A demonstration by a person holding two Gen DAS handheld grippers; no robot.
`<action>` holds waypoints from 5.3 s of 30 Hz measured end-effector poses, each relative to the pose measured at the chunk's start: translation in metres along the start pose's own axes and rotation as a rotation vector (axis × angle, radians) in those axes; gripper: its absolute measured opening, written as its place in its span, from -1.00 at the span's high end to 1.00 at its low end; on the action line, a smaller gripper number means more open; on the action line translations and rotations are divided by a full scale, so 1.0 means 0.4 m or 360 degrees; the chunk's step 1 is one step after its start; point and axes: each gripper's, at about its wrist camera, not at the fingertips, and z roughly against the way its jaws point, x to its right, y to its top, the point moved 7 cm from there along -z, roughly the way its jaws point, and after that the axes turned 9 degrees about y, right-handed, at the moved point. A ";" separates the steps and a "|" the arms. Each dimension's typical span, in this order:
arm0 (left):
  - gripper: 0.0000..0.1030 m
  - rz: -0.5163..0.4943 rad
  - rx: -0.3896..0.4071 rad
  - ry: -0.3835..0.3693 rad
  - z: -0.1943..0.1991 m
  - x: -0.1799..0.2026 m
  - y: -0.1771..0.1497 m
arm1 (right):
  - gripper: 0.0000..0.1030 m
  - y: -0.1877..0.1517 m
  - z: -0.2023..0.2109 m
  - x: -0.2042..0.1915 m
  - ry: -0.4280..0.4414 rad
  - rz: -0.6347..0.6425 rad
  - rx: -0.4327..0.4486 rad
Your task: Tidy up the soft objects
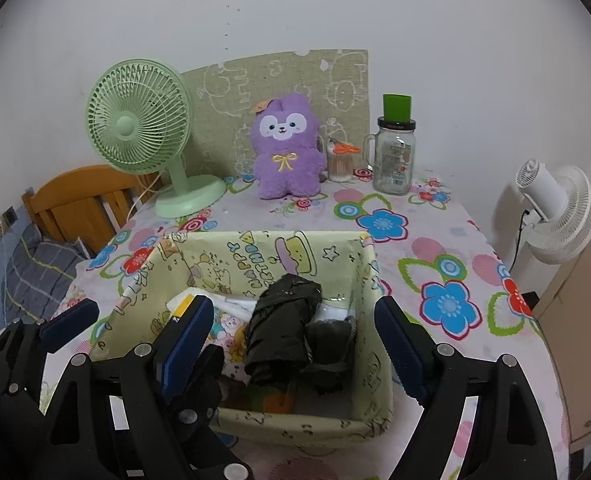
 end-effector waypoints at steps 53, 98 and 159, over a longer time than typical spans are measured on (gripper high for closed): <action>-0.99 0.0048 0.0103 0.0046 0.201 -0.112 -0.100 | -0.79 -0.109 0.272 0.014 -0.0066 0.0026 0.0114; -0.99 0.0141 0.0348 -0.0040 0.468 -0.165 -0.126 | -0.99 -0.154 0.557 -0.036 -0.0169 0.0046 0.0401; -0.99 0.0166 0.0340 -0.0061 0.452 -0.158 -0.120 | -0.99 -0.150 0.536 -0.035 -0.0148 0.0024 0.0390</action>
